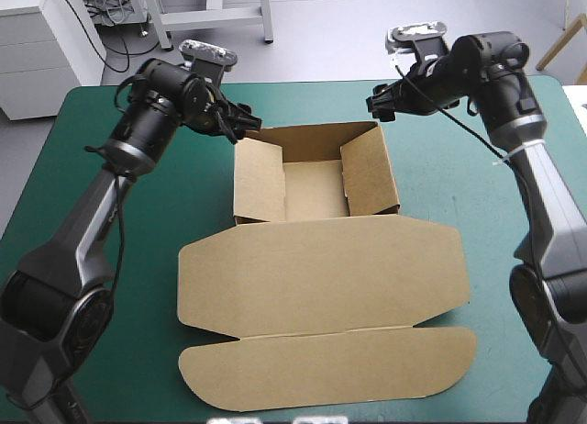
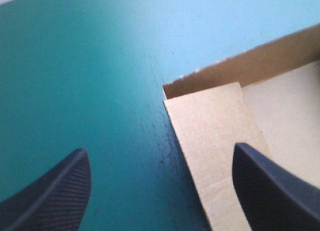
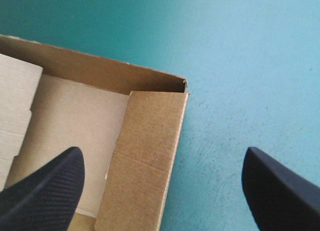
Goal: Fold the box
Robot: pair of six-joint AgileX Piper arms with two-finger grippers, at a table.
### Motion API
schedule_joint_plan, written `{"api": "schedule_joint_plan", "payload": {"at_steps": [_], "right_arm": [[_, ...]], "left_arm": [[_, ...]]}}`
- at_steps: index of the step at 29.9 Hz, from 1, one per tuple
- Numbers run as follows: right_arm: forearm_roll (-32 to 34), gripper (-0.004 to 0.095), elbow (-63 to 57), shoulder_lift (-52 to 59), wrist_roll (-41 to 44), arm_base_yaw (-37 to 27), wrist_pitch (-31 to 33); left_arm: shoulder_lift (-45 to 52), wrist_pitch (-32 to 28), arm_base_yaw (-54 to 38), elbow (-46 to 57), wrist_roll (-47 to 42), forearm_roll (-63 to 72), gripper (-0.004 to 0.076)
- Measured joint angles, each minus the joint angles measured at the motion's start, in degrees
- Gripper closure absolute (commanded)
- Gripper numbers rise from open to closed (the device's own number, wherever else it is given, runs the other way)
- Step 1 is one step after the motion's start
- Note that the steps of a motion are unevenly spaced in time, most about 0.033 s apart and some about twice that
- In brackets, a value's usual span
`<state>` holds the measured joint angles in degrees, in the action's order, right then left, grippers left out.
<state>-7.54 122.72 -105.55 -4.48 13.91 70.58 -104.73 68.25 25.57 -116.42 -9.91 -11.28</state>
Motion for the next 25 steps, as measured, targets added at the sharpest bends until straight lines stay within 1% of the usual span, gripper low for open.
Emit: {"api": "schedule_joint_plan", "payload": {"at_steps": [2,5,8,11,13,15,17,25], "right_arm": [[0.00,0.0132,0.19,2.64,-0.32,-0.03,0.22],[0.00,0.0136,0.19,6.00,-0.45,-0.03,0.59],[0.00,0.0145,0.19,7.79,-0.61,-0.07,0.83],[0.00,0.0149,0.19,8.29,-0.61,-0.07,0.90],[0.00,0.0156,0.19,8.29,-0.62,-0.07,0.90],[-0.05,0.0161,-0.08,8.18,-0.62,-0.07,0.90],[-0.19,0.0172,-0.61,8.11,-0.62,-0.07,0.90],[-0.24,0.0198,-4.61,6.75,-0.67,-0.07,0.83]], "left_arm": [[2.93,0.89,0.00,-0.94,1.64,-0.42,0.0176],[7.66,2.50,0.00,-1.44,4.98,-1.70,0.0216],[11.87,3.32,0.00,-1.56,7.80,-3.80,0.0305],[15.50,3.32,0.00,-1.56,8.81,-6.70,0.0433],[17.61,3.32,0.00,-1.37,9.26,-8.26,0.0529],[19.70,3.32,0.00,-1.37,10.39,-9.21,0.0647],[21.08,3.32,0.00,-1.37,11.43,-9.48,0.0731],[25.15,3.32,0.00,0.22,13.06,-9.17,0.0734]]}}
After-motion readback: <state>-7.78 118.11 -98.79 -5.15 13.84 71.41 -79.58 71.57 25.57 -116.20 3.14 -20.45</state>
